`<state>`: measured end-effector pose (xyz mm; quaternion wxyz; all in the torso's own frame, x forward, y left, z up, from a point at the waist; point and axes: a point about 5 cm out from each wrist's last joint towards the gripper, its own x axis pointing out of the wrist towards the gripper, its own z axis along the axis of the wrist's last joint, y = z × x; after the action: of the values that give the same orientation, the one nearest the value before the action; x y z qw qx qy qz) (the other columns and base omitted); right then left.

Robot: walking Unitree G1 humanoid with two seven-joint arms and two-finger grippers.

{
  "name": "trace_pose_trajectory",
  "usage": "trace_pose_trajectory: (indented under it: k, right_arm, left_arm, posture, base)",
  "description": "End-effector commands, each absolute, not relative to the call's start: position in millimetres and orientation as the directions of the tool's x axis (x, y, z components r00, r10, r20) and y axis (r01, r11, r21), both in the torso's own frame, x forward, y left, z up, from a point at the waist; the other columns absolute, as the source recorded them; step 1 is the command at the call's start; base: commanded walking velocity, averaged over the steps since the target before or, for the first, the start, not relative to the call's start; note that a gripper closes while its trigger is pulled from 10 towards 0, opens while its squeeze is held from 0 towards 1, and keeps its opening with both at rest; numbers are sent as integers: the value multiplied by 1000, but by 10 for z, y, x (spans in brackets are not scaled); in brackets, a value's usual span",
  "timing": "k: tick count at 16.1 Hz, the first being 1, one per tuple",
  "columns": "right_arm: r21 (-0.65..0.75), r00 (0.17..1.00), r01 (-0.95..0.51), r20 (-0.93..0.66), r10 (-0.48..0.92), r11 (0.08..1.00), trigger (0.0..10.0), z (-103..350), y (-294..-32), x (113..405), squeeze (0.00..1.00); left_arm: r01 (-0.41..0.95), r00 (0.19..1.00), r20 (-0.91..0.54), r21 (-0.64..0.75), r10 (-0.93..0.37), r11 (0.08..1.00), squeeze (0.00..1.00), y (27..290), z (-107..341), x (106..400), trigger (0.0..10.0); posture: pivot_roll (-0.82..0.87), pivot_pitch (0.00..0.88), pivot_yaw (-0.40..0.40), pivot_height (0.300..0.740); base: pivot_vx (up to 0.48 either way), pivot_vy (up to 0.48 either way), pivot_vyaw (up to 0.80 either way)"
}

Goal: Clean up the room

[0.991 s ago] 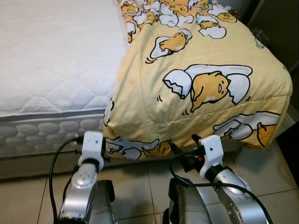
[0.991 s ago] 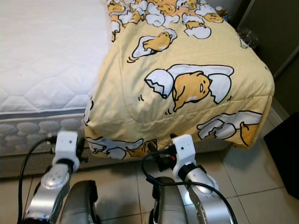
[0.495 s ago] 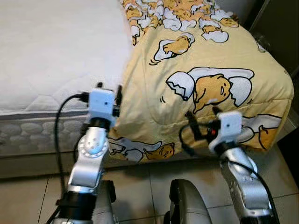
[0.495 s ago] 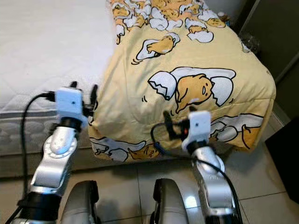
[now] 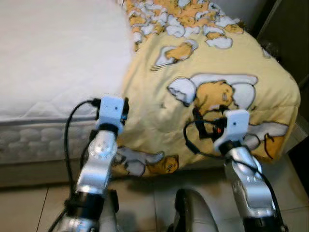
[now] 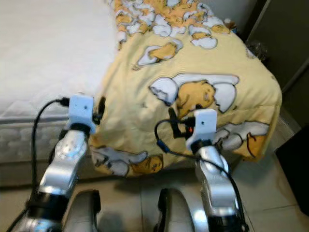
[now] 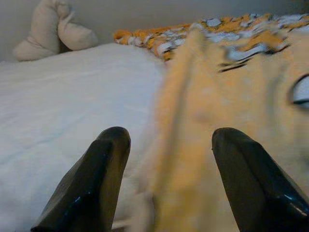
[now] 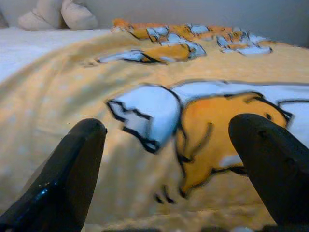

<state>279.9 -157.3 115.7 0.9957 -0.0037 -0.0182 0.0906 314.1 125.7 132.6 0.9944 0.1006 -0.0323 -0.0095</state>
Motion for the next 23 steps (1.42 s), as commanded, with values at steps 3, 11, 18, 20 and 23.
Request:
trace_pose_trajectory:
  k: [3,11,18,20,23]
  right_arm:
    - [-28,979,-197,39,198,980,10000,1158,-1546,2827,0]
    - [-29,983,-171,63,172,985,10000,1131,-1560,2808,0]
    - [4,987,-147,68,146,989,10000,1092,-1556,2780,0]
    - [8,988,-142,67,141,990,10000,1085,-1570,2778,0]
    - [11,990,-121,78,120,993,10000,1096,-1591,2787,0]
  left_arm:
    - [0,999,38,212,-8,977,0,1271,1279,3154,10000]
    - [34,999,29,216,-41,976,0,1250,1254,3190,10000]
    - [273,955,50,231,-292,934,0,980,1290,3162,10000]
    - [280,953,52,235,-300,931,0,977,1290,3167,10000]
    - [243,967,37,171,-253,955,0,1034,1264,3174,10000]
  posture:
    - [-11,0,-71,591]
    - [-12,0,-60,591]
    - [-16,0,-53,661]
    - [-14,0,-53,686]
    - [-13,0,-53,716]
  base:
    - [365,-306,733]
    - [103,-32,174]
    - [0,0,0]
    - [0,0,0]
    - [0,0,0]
